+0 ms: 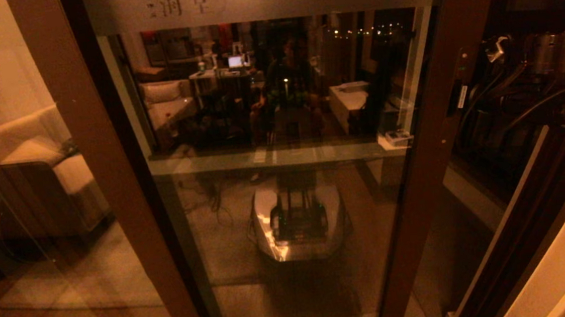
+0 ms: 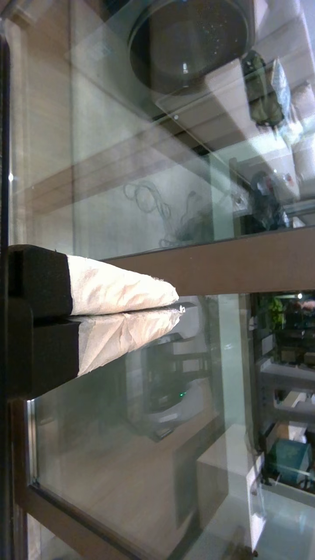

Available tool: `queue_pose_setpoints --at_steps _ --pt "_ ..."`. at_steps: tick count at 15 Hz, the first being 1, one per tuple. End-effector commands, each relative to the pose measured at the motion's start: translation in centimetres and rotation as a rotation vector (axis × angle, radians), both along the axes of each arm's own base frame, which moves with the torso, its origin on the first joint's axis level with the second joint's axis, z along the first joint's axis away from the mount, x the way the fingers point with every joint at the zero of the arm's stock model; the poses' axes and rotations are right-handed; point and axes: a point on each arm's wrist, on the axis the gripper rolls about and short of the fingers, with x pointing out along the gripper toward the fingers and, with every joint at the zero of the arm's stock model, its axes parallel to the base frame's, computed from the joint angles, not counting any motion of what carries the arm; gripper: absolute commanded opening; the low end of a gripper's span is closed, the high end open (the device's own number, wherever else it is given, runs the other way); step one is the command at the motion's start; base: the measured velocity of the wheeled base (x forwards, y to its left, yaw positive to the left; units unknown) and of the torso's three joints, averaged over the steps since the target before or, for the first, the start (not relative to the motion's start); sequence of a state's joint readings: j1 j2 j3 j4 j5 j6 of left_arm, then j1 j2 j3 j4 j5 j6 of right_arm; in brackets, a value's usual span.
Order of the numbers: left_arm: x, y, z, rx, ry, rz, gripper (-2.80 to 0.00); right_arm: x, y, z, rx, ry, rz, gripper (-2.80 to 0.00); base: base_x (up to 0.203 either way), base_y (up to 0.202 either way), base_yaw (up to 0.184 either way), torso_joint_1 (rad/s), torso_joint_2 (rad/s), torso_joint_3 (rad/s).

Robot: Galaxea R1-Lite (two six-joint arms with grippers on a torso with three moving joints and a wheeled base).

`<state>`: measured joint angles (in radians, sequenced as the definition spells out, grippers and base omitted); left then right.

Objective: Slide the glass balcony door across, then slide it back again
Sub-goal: Open the slid door

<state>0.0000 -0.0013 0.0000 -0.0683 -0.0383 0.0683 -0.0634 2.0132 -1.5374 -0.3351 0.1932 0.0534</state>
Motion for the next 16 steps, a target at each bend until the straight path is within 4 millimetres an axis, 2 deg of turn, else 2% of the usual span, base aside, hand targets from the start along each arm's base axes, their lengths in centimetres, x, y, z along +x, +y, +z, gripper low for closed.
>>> queue_pose_setpoints --at_steps 1,6,10,16 --pt "0.3 0.0 -0.8 0.001 0.031 0.0 -2.8 0.0 0.4 0.0 0.002 0.001 0.015 -2.8 0.0 0.0 0.0 0.0 0.0 0.0" --pt "0.3 0.0 -0.8 0.001 0.031 0.0 -2.8 0.0 1.6 0.4 0.026 -0.011 0.039 -2.8 0.0 0.0 0.0 0.0 0.0 0.0" --pt "0.3 0.0 -0.8 0.001 0.031 0.0 -2.8 -0.3 2.2 -0.2 0.025 0.017 0.029 -2.8 0.0 0.0 0.0 0.0 0.0 0.0" --pt "0.3 0.0 -0.8 0.001 0.031 0.0 -2.8 -0.2 4.1 -0.2 0.014 0.012 0.031 -2.8 0.0 0.0 0.0 0.0 0.0 0.0"
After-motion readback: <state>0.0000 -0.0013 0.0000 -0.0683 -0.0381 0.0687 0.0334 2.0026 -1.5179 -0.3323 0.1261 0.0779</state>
